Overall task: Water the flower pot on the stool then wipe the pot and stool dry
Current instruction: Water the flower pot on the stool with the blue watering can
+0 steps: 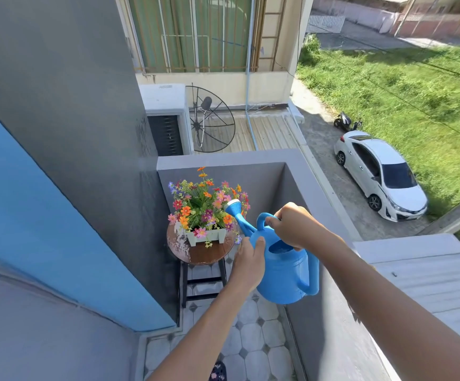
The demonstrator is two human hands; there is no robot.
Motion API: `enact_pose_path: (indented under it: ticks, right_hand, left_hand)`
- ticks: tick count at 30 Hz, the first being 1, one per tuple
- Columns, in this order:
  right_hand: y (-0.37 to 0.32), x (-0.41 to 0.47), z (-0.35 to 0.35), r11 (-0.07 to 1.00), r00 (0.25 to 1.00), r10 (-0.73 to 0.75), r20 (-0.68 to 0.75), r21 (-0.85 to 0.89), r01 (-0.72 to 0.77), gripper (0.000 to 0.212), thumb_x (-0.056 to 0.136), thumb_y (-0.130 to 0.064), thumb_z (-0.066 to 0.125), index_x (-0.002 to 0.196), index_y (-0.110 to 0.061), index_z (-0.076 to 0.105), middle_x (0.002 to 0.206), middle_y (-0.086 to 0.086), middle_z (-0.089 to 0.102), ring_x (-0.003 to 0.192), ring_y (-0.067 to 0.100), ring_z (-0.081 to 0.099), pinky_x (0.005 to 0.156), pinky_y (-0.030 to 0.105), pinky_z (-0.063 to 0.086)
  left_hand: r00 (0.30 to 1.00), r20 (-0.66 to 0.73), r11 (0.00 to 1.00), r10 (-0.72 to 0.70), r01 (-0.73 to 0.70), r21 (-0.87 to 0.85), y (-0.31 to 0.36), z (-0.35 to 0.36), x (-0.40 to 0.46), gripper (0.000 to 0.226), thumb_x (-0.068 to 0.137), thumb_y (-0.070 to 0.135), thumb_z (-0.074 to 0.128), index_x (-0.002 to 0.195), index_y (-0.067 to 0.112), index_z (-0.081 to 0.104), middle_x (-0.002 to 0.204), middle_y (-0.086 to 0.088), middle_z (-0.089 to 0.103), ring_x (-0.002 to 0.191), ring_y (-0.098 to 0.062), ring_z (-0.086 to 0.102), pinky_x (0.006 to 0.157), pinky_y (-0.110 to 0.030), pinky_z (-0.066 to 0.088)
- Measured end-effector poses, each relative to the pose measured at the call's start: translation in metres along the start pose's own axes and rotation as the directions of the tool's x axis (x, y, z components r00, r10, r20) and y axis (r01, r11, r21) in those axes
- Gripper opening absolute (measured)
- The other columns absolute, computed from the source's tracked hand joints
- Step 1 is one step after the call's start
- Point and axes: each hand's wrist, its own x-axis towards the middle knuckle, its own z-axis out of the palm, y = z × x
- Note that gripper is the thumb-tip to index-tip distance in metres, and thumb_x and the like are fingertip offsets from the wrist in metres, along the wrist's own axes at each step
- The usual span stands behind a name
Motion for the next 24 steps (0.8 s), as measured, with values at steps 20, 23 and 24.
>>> enact_pose_path:
  ticks: [20,23,24]
  right_hand:
    - [-0.057,0.01,0.015,0.983,0.983,-0.177,0.056,-0.036,0.179,0.047,0.101,-0.032,0.046,0.061,-0.009,0.035,0.048,0.008,0.038,0.036,0.022,0.045,0.039,0.023,0.031]
    - [-0.066,0.011,0.021,0.976,0.974,-0.21,0.085,-0.042,0.214,0.042,0.101,-0.033,0.044,0.07,-0.005,0.046,0.05,0.008,0.043,0.033,0.019,0.049,0.037,0.021,0.034]
    - [-0.068,0.011,0.022,0.973,0.97,-0.223,0.095,-0.045,0.228,0.042,0.101,-0.033,0.043,0.072,-0.004,0.049,0.052,0.009,0.045,0.032,0.019,0.051,0.037,0.021,0.035]
  left_hand:
    - [0.991,-0.133,0.999,-0.02,0.014,-0.047,-0.014,-0.054,0.004,0.032,0.096,0.05,0.033,0.101,0.02,0.044,0.1,-0.002,0.055,0.091,-0.021,0.052,0.075,-0.037,0.041]
    - [0.988,-0.153,0.999,-0.033,0.027,-0.041,-0.018,-0.066,0.0,0.039,0.095,0.052,0.033,0.107,0.017,0.046,0.103,-0.001,0.056,0.095,-0.022,0.053,0.079,-0.04,0.044]
    - [0.987,-0.156,0.998,-0.046,0.04,-0.04,-0.02,-0.069,-0.001,0.039,0.095,0.052,0.034,0.109,0.018,0.046,0.104,0.001,0.055,0.097,-0.021,0.053,0.081,-0.04,0.044]
